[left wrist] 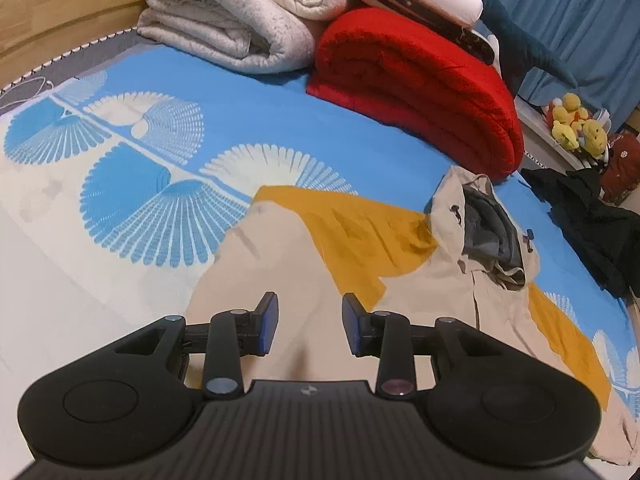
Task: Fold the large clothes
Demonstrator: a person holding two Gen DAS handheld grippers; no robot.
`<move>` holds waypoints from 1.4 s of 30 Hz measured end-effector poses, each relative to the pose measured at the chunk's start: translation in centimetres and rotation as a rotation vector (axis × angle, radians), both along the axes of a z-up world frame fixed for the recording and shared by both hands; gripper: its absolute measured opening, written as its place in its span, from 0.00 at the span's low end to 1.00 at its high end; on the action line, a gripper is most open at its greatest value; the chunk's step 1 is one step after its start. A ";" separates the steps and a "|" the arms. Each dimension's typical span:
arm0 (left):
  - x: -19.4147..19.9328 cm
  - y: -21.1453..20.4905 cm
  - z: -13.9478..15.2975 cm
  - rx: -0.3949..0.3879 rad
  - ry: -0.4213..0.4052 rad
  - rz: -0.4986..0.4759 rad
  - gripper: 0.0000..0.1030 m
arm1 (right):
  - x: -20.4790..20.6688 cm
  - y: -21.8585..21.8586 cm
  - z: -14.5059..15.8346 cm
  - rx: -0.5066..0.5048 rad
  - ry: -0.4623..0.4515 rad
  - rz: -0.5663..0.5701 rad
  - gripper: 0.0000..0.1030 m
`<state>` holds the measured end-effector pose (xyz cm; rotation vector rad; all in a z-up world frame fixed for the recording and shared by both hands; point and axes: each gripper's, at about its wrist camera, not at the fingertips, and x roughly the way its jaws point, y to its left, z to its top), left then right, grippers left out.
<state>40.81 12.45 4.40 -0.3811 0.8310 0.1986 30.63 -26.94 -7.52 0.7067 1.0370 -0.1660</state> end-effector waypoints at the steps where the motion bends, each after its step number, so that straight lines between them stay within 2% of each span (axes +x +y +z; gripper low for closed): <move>1: 0.3 0.3 0.0 0.003 0.002 0.008 0.38 | 0.1 0.0 -0.3 0.020 0.005 -0.003 0.32; 4: 0.7 1.3 0.0 0.006 0.006 0.037 0.38 | 0.5 0.4 -0.7 0.054 0.012 0.013 0.33; 8: 0.9 2.3 0.0 0.012 0.008 0.070 0.38 | 1.2 1.1 -0.3 0.024 -0.001 0.042 0.31; 10: 1.0 2.7 0.0 0.014 0.006 0.088 0.38 | 1.7 1.0 0.0 0.002 -0.010 0.045 0.26; 13: 1.2 3.0 0.0 0.021 0.005 0.095 0.38 | 1.8 0.9 0.4 -0.024 -0.026 0.061 0.10; 16: 1.4 3.3 -0.1 0.024 0.006 0.107 0.38 | 1.8 0.8 1.1 -0.035 -0.074 0.074 0.03; 18: 1.5 3.4 -0.1 0.027 0.006 0.116 0.38 | 1.7 0.6 2.3 -0.051 -0.156 0.074 0.02; 23: 1.8 3.4 -0.4 0.030 0.009 0.112 0.38 | 1.4 -2.0 7.0 -0.123 -0.438 0.014 0.01; 26: 2.0 2.9 -0.8 0.024 0.022 0.083 0.38 | 1.4 -5.1 9.3 -0.241 -0.559 -0.070 0.00; 29: 2.3 2.2 -1.8 -0.003 0.049 0.043 0.38 | 2.1 -8.3 9.8 -0.317 -0.557 -0.129 0.00; 32: 2.7 1.5 -3.1 -0.039 0.083 -0.005 0.38 | 2.6 -10.8 9.5 -0.325 -0.533 -0.177 0.00; 37: 3.0 0.2 -5.7 -0.090 0.153 -0.077 0.38 | 4.1 -11.8 8.5 -0.339 -0.462 -0.175 0.01; 40: 3.0 -0.1 -6.6 -0.105 0.181 -0.085 0.38 | 4.2 -11.8 7.7 -0.398 -0.388 -0.230 0.05; 42: 3.1 -0.4 -6.8 -0.102 0.185 -0.094 0.38 | 4.2 -12.4 7.3 -0.397 -0.369 -0.261 0.12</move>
